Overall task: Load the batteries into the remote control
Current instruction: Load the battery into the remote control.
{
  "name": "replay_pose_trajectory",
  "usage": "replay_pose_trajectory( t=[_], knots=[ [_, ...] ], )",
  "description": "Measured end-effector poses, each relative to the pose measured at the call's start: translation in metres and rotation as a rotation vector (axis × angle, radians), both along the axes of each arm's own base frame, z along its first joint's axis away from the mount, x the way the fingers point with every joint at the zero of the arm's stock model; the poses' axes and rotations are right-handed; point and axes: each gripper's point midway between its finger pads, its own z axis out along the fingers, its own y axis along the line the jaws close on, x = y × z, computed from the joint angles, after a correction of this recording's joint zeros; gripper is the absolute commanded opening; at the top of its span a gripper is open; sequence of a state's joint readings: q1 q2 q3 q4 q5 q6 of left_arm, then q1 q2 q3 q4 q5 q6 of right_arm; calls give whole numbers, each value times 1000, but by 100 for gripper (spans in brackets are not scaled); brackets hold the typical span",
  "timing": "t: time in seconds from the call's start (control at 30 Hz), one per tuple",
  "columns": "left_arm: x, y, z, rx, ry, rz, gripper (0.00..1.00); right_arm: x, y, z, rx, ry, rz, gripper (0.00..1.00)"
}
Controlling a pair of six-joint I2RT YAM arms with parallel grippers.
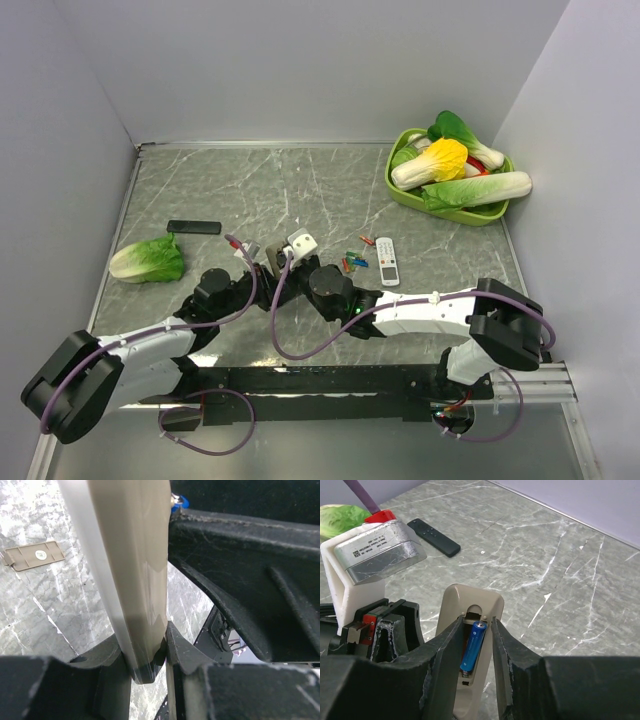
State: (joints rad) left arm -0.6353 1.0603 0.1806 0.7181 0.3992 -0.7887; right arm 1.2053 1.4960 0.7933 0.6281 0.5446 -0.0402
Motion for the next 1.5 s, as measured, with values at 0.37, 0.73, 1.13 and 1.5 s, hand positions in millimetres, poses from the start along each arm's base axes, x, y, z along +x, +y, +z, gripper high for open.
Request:
replay_pose_trajectory(
  t=[0.37, 0.73, 1.13, 1.5],
  knots=[
    [0, -1, 2, -21, 18, 0, 4, 1, 1, 2, -28, -25, 27, 41],
    [-1, -3, 2, -27, 29, -6, 3, 1, 0, 3, -59, -49, 49, 47],
    [0, -5, 6, -28, 31, -14, 2, 3, -5, 9, -63, -66, 48, 52],
    [-5, -9, 4, -5, 59, -44, 2, -13, 10, 15, -29, -62, 155, 54]
  ],
)
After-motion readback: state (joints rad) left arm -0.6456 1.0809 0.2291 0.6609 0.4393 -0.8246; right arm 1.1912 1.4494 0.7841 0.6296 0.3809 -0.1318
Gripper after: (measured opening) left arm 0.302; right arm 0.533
